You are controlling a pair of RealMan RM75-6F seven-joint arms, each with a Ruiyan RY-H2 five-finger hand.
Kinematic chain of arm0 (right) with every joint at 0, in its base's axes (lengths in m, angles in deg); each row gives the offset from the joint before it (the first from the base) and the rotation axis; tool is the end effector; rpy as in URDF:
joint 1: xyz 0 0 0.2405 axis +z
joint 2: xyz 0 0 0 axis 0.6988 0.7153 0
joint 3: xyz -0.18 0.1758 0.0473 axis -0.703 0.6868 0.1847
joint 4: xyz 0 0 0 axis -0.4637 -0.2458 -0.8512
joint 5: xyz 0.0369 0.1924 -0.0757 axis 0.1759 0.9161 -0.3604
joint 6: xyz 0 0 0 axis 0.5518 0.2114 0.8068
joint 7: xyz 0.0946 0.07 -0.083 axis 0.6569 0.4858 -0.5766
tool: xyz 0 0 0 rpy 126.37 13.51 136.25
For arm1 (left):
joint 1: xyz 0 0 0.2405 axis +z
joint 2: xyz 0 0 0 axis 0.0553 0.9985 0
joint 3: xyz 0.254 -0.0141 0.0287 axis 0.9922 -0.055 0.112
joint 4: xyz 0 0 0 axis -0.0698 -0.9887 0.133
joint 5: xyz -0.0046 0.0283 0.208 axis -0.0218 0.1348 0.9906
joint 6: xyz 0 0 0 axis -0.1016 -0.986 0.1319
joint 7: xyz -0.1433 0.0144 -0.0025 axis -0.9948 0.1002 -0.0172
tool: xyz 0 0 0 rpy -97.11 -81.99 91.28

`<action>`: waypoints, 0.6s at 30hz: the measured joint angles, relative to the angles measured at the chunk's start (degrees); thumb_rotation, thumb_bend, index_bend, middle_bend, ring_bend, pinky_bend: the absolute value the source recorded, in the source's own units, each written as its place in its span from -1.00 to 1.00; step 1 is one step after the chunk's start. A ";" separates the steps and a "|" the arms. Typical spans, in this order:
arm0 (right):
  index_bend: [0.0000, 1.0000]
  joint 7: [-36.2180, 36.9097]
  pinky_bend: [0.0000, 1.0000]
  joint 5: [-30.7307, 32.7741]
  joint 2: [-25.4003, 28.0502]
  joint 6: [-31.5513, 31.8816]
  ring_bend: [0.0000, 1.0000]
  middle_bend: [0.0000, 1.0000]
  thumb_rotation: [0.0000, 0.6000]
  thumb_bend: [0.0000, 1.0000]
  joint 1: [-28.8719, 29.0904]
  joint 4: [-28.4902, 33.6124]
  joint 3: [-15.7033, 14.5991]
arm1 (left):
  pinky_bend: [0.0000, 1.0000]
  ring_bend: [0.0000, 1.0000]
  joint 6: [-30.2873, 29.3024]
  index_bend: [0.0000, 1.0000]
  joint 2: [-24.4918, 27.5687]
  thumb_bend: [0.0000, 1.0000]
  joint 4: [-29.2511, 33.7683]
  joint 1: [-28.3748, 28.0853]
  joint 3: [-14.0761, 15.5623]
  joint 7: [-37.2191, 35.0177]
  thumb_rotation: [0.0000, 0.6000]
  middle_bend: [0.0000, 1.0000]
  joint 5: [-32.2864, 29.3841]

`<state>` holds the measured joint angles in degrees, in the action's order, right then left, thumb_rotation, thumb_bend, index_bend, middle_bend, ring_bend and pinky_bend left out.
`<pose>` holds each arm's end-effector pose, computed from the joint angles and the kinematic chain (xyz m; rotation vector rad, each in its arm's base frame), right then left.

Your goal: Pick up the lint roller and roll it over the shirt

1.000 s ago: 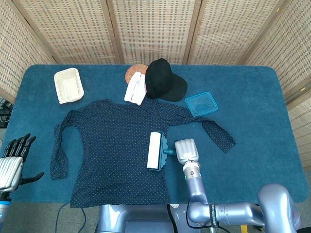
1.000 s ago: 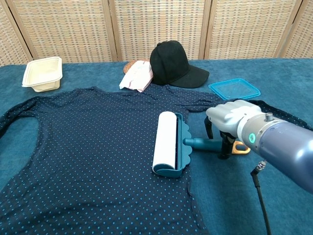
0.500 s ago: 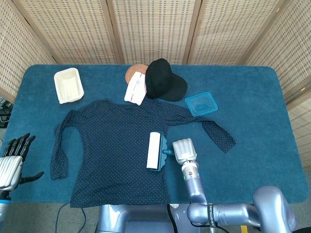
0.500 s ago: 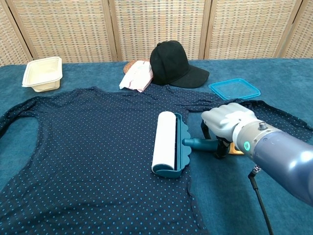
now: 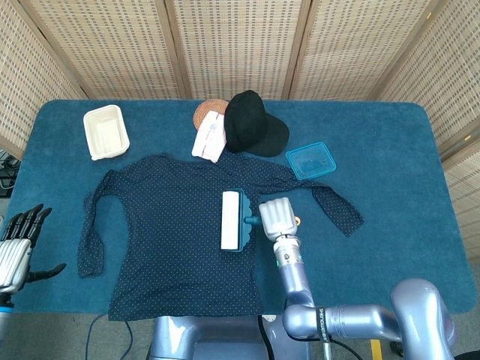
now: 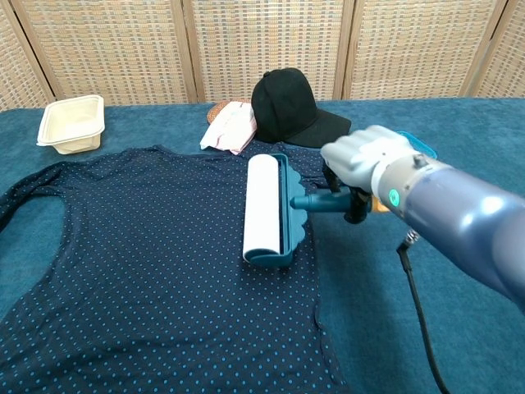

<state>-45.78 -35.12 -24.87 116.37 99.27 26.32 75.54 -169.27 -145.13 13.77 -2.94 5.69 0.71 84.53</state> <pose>-0.0721 -0.3310 -0.0624 1.7809 -0.6831 0.4526 -0.2998 0.1818 0.1518 -1.3960 -1.0304 -0.8762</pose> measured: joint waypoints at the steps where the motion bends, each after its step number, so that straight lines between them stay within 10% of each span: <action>1: 0.43 -1.29 1.00 0.68 -0.01 0.19 1.00 1.00 1.00 0.63 0.77 0.03 0.66 | -1.00 -1.00 0.15 -1.00 0.09 -1.00 -0.04 -0.06 -0.03 -0.28 1.00 -1.00 -0.10; 18: 0.56 -28.89 1.00 24.49 -5.60 3.80 1.00 1.00 1.00 0.63 21.26 -9.96 13.40 | -1.00 -1.00 3.54 -1.00 1.00 -1.00 -2.10 -1.82 -0.68 -4.88 1.00 -1.00 -1.70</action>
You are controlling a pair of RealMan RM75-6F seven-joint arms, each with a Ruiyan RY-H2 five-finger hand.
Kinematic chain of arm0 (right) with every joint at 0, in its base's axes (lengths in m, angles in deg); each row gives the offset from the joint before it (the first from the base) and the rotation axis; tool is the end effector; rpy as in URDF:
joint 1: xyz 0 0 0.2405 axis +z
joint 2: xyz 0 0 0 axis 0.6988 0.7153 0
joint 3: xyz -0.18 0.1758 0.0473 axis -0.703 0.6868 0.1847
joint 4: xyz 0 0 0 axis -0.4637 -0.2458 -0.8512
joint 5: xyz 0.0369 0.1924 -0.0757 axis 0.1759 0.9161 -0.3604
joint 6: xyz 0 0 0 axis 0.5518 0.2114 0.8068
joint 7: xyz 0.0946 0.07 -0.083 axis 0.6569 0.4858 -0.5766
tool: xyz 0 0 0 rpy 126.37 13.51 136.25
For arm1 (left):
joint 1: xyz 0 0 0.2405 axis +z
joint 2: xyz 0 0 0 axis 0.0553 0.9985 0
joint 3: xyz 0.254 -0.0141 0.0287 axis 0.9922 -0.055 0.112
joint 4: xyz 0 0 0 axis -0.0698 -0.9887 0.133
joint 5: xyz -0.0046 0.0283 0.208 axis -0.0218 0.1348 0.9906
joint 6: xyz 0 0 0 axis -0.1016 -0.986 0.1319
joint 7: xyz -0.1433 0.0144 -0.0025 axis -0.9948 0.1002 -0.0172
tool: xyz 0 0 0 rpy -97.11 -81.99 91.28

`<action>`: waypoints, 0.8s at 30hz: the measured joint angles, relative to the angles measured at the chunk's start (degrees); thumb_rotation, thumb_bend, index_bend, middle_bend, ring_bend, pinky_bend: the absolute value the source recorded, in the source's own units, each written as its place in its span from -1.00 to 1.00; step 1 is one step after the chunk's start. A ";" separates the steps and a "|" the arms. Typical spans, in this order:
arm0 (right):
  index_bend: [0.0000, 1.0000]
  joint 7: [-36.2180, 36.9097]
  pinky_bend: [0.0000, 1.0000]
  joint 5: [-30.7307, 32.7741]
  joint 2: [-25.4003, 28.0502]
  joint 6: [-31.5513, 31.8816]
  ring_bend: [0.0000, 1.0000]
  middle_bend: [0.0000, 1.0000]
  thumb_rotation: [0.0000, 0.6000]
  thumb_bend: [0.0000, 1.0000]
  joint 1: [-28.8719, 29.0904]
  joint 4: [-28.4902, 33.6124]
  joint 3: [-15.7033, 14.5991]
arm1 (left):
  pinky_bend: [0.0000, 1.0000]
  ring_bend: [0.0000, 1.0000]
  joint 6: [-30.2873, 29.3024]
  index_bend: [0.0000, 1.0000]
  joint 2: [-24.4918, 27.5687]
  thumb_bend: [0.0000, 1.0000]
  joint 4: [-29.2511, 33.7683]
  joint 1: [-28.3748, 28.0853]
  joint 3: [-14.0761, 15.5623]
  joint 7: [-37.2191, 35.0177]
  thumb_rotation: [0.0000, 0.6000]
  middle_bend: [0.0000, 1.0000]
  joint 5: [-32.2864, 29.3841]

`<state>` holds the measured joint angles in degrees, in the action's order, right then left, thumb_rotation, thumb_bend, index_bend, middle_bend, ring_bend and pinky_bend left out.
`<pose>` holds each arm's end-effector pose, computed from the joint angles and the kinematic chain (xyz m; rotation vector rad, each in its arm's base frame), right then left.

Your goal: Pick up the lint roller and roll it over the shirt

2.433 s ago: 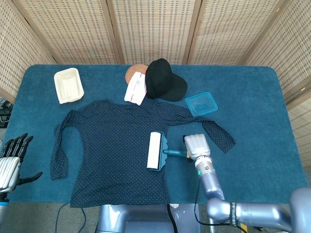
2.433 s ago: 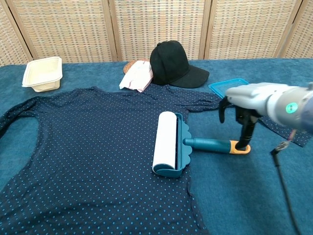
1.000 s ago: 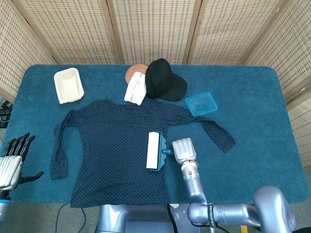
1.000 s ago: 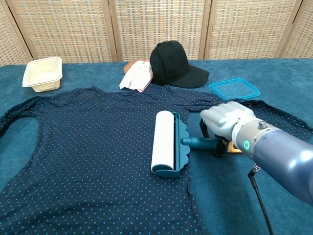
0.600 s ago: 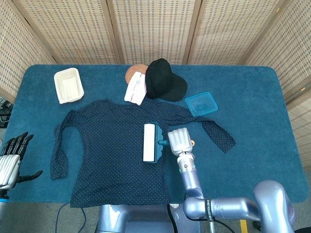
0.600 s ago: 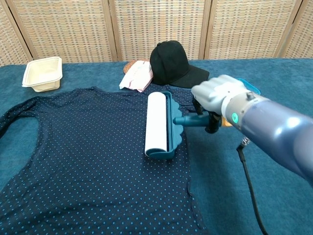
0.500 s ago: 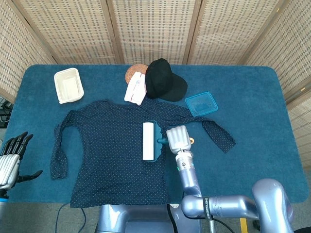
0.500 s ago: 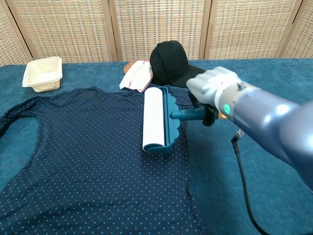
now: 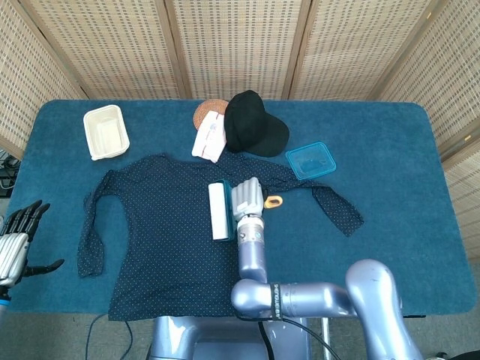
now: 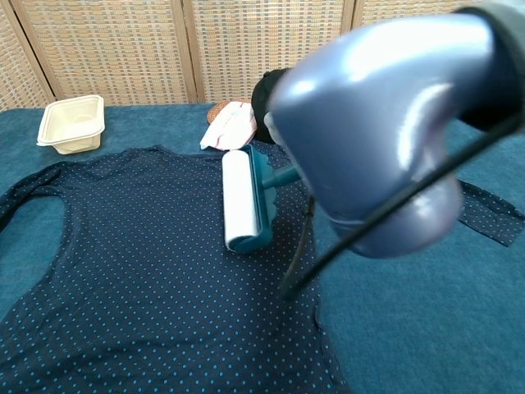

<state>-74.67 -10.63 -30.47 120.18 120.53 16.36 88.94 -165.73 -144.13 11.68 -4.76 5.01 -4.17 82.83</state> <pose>0.0236 -0.3658 -0.0721 1.8196 -0.4659 0.1139 -0.3089 0.1942 0.1560 -1.3917 -1.0853 -0.8784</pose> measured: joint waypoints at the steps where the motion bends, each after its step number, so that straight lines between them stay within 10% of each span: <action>1: 0.57 -1.38 1.00 1.12 -0.51 0.18 1.00 1.00 1.00 0.63 0.98 -1.26 0.34 | -1.00 -1.00 0.03 -1.00 -0.04 -1.00 -0.04 -0.03 -0.01 0.04 1.00 -1.00 -0.05; 24: 0.60 -12.98 1.00 8.76 -11.29 1.20 1.00 1.00 1.00 0.63 13.35 -17.88 4.20 | -1.00 -1.00 3.03 -1.00 -0.34 -1.00 -0.33 -1.40 -0.22 0.09 1.00 -1.00 -2.45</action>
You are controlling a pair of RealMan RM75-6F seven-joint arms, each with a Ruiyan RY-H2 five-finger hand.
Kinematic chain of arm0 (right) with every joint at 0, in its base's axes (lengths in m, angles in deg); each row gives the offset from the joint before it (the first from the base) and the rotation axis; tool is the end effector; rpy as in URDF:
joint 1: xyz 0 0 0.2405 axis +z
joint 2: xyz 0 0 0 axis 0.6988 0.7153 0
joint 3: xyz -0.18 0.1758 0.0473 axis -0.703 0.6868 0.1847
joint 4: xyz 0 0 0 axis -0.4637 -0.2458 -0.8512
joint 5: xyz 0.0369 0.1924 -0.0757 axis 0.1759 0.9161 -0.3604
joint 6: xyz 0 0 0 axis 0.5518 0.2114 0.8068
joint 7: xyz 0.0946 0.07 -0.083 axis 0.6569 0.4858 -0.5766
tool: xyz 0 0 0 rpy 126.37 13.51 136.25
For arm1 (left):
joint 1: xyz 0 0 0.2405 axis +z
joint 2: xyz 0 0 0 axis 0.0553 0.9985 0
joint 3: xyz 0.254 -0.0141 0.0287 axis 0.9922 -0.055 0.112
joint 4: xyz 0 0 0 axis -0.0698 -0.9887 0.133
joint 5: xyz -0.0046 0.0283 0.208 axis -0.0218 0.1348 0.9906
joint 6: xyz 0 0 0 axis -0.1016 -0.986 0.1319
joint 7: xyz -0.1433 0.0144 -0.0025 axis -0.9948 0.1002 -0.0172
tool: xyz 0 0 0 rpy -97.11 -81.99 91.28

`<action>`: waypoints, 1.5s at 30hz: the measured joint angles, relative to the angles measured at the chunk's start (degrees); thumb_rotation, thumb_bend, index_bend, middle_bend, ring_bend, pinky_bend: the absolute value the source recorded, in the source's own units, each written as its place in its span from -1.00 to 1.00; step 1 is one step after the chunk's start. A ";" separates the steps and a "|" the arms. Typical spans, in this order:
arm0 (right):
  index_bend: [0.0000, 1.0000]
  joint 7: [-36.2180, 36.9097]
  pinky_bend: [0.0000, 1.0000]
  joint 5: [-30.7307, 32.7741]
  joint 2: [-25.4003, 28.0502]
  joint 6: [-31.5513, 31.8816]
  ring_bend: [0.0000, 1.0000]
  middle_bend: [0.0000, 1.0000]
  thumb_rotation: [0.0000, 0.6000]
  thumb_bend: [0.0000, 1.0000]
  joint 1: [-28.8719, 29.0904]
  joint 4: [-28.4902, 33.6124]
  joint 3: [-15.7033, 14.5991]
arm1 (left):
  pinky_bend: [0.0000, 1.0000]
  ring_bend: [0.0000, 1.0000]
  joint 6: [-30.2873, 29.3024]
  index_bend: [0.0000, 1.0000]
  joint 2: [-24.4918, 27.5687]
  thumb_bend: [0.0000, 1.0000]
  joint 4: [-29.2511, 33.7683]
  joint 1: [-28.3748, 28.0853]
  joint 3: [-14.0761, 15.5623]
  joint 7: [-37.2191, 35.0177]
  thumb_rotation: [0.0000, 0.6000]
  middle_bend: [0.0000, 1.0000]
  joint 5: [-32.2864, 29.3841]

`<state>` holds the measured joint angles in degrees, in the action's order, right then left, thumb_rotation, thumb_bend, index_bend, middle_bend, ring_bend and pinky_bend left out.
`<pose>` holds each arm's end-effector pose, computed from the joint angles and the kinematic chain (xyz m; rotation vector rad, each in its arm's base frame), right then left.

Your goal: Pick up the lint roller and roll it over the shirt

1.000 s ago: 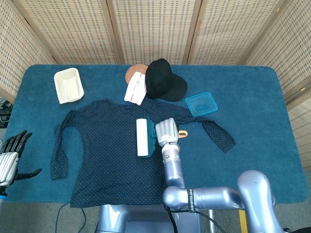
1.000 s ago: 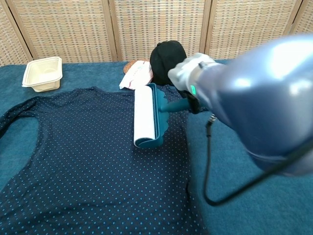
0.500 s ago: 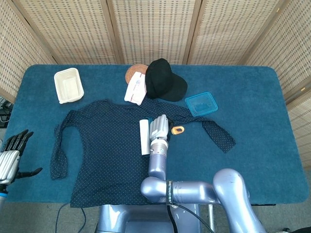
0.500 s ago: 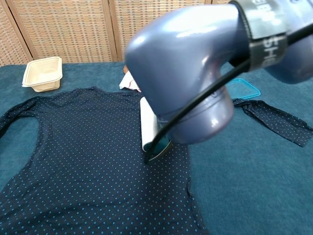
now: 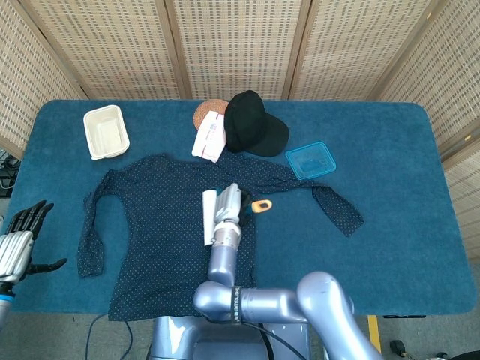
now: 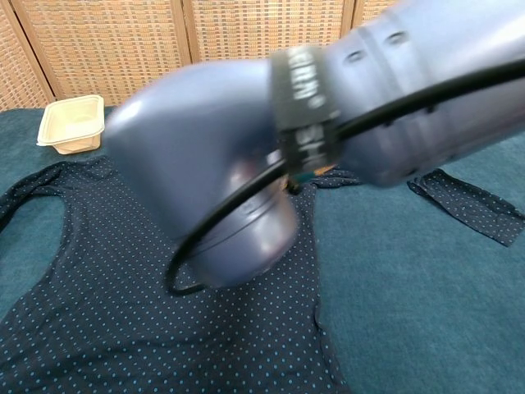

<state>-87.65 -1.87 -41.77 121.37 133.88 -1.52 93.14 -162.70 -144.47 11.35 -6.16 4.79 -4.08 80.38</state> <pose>0.0647 -0.3559 -0.1167 1.8345 -0.3233 -0.1169 -0.3127 0.2014 0.1504 -1.3933 -1.1264 -0.8457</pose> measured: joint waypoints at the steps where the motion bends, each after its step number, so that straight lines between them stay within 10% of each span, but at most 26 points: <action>1: 0.60 -0.24 1.00 -0.02 -1.15 -0.49 1.00 1.00 1.00 0.63 1.03 -1.55 0.58 | -1.00 -1.00 0.14 -1.00 0.02 -1.00 -0.06 -0.07 -0.01 -0.17 1.00 -1.00 -0.06; 10: 0.60 -0.58 1.00 -2.34 -6.77 -4.79 1.00 1.00 1.00 0.63 4.40 -8.53 2.79 | -1.00 -1.00 0.40 -1.00 0.10 -1.00 -0.54 -0.21 0.23 -0.78 1.00 -1.00 0.08; 33: 0.60 -4.23 1.00 -9.38 8.92 0.26 1.00 1.00 1.00 0.57 -11.43 7.16 -10.37 | -1.00 -1.00 0.55 -1.00 -1.22 -1.00 -0.01 -0.67 0.40 3.02 1.00 -1.00 -0.76; 45: 0.61 -4.50 1.00 -9.95 3.36 -3.55 1.00 1.00 1.00 0.53 -8.07 3.40 -9.78 | -1.00 -1.00 1.19 -1.00 -1.46 -1.00 -0.28 -0.94 0.27 3.15 1.00 -1.00 -1.82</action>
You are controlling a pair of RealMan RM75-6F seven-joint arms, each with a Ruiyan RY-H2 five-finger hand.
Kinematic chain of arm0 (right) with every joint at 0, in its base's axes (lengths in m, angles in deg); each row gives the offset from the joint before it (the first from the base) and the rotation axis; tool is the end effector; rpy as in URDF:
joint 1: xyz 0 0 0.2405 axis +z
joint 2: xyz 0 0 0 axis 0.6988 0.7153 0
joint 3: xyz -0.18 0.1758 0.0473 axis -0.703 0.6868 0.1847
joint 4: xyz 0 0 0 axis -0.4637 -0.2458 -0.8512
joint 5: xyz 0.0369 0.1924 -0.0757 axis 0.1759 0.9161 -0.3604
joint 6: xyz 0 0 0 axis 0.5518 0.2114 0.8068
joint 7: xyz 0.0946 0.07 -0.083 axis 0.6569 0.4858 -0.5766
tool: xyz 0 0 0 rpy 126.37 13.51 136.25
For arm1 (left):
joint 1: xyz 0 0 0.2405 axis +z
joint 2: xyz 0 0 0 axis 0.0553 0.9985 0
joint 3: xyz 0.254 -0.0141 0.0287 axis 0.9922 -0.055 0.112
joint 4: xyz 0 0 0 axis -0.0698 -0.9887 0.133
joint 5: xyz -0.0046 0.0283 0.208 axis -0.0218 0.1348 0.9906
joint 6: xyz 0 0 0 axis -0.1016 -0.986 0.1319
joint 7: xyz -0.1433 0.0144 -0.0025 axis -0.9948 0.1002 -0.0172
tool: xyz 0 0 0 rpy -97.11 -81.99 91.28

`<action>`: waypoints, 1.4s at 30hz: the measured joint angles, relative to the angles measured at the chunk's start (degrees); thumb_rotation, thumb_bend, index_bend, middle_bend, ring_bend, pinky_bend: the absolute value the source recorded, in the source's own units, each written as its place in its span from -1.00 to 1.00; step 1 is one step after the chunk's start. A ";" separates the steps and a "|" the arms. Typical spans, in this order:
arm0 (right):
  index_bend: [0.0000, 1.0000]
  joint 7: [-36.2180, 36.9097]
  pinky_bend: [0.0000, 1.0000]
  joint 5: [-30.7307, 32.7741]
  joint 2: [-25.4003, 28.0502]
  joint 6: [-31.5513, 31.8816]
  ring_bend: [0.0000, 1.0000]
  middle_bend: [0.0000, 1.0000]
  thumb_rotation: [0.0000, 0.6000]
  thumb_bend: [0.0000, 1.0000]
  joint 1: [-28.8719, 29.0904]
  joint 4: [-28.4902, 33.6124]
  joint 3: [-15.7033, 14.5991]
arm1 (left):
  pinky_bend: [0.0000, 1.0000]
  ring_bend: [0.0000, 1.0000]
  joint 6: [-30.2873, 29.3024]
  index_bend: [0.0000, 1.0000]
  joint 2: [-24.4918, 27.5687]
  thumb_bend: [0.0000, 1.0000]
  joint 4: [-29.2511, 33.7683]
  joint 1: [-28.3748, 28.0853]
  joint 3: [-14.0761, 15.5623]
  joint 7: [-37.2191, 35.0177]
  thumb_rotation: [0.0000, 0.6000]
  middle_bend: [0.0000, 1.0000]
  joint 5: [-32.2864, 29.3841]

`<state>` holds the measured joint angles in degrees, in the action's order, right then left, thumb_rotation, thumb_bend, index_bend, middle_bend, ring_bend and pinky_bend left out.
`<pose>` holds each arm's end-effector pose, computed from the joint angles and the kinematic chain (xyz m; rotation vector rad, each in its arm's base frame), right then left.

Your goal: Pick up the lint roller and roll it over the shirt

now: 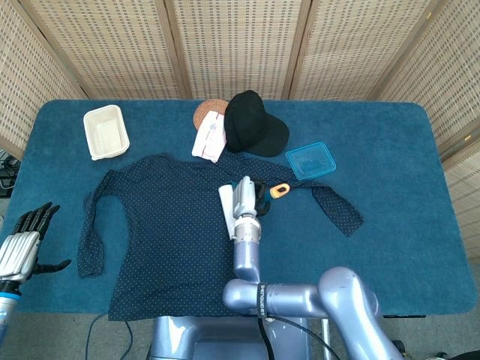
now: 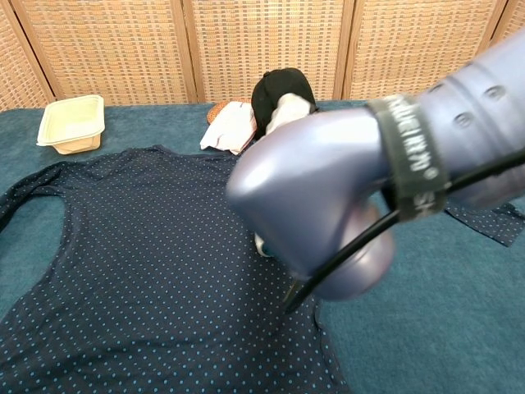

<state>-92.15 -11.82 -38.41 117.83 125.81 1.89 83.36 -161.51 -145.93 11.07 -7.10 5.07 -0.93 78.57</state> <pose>0.0230 -0.3676 -0.1102 1.8252 -0.0297 -0.1747 -0.3136 0.2044 0.1404 -1.4099 -1.1245 -0.8021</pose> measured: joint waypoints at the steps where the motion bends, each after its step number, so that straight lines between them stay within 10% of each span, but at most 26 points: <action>1: 0.61 -0.14 1.00 -0.10 -1.17 -0.41 1.00 1.00 1.00 0.53 0.83 -0.97 0.26 | -1.00 -1.00 0.07 -1.00 0.01 -1.00 -0.07 -0.01 -0.02 -0.12 1.00 -1.00 -0.07; 25: 0.62 -1.86 1.00 -0.24 -12.23 -4.03 1.00 1.00 1.00 0.53 9.95 -9.73 3.26 | -1.00 -1.00 0.01 -1.00 0.09 -1.00 -0.69 0.03 0.09 -1.03 1.00 -1.00 0.04; 42: 0.61 -2.86 1.00 -3.12 -0.73 3.39 1.00 1.00 1.00 0.51 -0.98 0.06 -1.89 | -1.00 -1.00 -0.75 -1.00 -0.84 -1.00 0.02 0.18 0.75 1.96 1.00 -1.00 0.87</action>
<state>-95.01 -14.94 -39.14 121.22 124.83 1.95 81.47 -162.26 -146.78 11.08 -6.92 5.82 1.03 79.44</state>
